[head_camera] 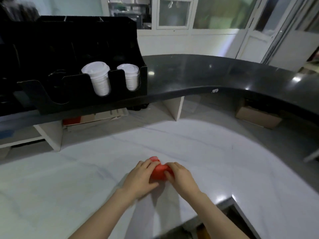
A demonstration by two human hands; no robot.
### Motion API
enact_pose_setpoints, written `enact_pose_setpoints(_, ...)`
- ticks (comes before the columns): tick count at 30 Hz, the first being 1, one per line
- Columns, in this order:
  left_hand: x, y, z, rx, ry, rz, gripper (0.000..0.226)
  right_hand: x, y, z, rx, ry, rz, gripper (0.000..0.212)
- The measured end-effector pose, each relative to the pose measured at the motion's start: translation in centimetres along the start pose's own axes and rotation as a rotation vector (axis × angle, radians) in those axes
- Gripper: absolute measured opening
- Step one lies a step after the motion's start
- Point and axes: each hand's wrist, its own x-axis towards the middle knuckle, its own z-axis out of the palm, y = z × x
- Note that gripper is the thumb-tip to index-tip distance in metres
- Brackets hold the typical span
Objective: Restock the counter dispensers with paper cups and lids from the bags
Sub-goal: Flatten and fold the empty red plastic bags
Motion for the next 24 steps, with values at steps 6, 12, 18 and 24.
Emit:
enact_pose_setpoints(6,4.4,11.7,0.4,0.063,0.069,0.261,0.044,-8.7,3.7,-10.3,0.072,0.199,0.183,0.036)
enact_pose_setpoints(12,8.6,27.5,2.5,-0.035,0.051,0.692,0.039,-20.9,7.9,-19.3,-0.126,0.487,0.422,0.049)
enact_pose_setpoints(18,5.0,42.3,6.9,-0.214,-0.125,1.152,0.041,-35.8,7.4,-21.0,-0.347,0.870,0.829,0.047)
enact_pose_setpoints(24,-8.1,52.4,10.9,-0.359,-0.335,1.567,0.052,-50.9,-0.2,-17.3,-0.333,1.089,1.302,0.051)
